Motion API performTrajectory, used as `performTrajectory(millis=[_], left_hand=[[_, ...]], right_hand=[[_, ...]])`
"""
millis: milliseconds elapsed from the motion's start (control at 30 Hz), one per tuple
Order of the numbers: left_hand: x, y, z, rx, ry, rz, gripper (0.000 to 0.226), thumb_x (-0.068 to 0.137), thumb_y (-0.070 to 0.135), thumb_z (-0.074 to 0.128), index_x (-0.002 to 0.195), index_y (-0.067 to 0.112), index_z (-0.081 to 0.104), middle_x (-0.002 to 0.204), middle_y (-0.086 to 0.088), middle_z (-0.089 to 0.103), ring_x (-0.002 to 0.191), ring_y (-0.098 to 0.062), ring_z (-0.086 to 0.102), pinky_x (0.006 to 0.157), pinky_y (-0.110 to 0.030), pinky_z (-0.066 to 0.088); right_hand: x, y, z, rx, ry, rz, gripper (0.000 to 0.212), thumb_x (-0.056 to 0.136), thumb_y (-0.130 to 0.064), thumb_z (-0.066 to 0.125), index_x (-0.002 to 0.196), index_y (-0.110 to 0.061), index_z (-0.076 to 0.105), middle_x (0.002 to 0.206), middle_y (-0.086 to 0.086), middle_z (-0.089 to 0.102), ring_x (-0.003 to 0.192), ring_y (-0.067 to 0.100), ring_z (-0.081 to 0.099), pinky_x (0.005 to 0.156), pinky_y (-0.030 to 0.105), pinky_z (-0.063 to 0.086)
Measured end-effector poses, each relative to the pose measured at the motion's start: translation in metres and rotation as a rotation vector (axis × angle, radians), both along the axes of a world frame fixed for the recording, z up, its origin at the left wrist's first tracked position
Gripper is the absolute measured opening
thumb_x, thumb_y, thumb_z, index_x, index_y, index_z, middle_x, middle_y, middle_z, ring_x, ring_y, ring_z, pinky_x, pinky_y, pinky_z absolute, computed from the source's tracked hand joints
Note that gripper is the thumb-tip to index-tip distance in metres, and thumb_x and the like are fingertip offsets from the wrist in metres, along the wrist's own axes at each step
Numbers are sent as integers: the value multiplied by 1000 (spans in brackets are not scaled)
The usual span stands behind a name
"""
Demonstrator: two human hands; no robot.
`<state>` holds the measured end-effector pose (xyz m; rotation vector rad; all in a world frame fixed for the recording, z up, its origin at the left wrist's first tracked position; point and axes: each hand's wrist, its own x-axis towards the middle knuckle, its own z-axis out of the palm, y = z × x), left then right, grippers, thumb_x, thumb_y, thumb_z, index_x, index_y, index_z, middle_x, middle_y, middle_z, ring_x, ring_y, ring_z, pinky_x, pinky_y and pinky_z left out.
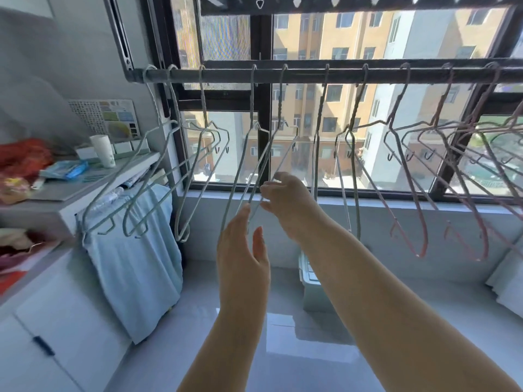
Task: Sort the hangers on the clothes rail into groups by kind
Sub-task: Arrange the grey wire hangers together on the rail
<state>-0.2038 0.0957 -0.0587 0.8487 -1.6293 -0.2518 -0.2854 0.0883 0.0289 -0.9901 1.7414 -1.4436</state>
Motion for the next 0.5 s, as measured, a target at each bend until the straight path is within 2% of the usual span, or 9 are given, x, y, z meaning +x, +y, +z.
performTrajectory(millis=[67, 133, 167, 200, 267, 333, 400, 500], left_hand=[[3, -3, -1, 23, -25, 1, 34, 85, 10, 58, 118, 3, 55, 103, -14, 66, 87, -31, 64, 74, -46, 55], [6, -5, 0, 51, -42, -19, 36, 84, 5, 59, 119, 3, 54, 100, -15, 65, 85, -30, 63, 72, -46, 55], [8, -6, 1, 71, -48, -26, 36, 84, 6, 58, 119, 4, 54, 96, -16, 65, 81, -28, 63, 70, -43, 56], [10, -5, 2, 95, -46, -36, 35, 84, 7, 58, 120, 6, 55, 93, -15, 66, 77, -26, 63, 69, -37, 55], [12, -6, 4, 123, -30, -68, 34, 86, 8, 56, 120, 10, 56, 92, -9, 66, 72, -19, 59, 70, -15, 47], [13, -6, 6, 98, -18, -94, 32, 86, 11, 56, 118, 12, 58, 88, 5, 62, 68, -8, 52, 69, -1, 37], [10, -6, 7, 102, -22, -140, 31, 86, 15, 55, 117, 17, 61, 79, 22, 53, 62, -2, 50, 67, 1, 36], [5, -3, 8, 99, -54, -193, 29, 86, 10, 58, 114, 17, 63, 73, 28, 46, 62, 7, 47, 63, 1, 36]], right_hand=[[0, -6, -3, -3, -159, 37, 43, 95, -7, 41, 137, -11, 33, 117, 14, 57, 121, 31, 50, 104, 52, 38], [3, -9, -2, -40, -300, 74, 39, 97, -8, 39, 135, -15, 32, 105, 3, 58, 118, 25, 52, 107, 46, 37], [4, -11, -3, -70, -330, 74, 42, 97, -8, 40, 136, -16, 28, 103, 5, 59, 112, 23, 55, 106, 43, 38], [5, -13, -5, -98, -313, 56, 41, 96, -7, 42, 136, -10, 35, 99, 8, 59, 101, 21, 59, 103, 41, 42], [6, -20, -12, -137, -258, -9, 45, 94, -7, 44, 138, -10, 35, 87, 5, 56, 74, 13, 56, 90, 35, 49], [7, -22, -15, -174, -264, -61, 41, 95, -6, 41, 136, -11, 39, 78, 1, 51, 61, 10, 48, 72, 29, 48], [6, -21, -17, -213, -304, -103, 37, 95, -3, 36, 131, -11, 43, 68, 0, 45, 53, 10, 42, 56, 24, 40], [5, -18, -15, -271, -440, -139, 31, 93, 5, 28, 112, -4, 51, 60, -1, 31, 50, 9, 31, 45, 20, 30]])
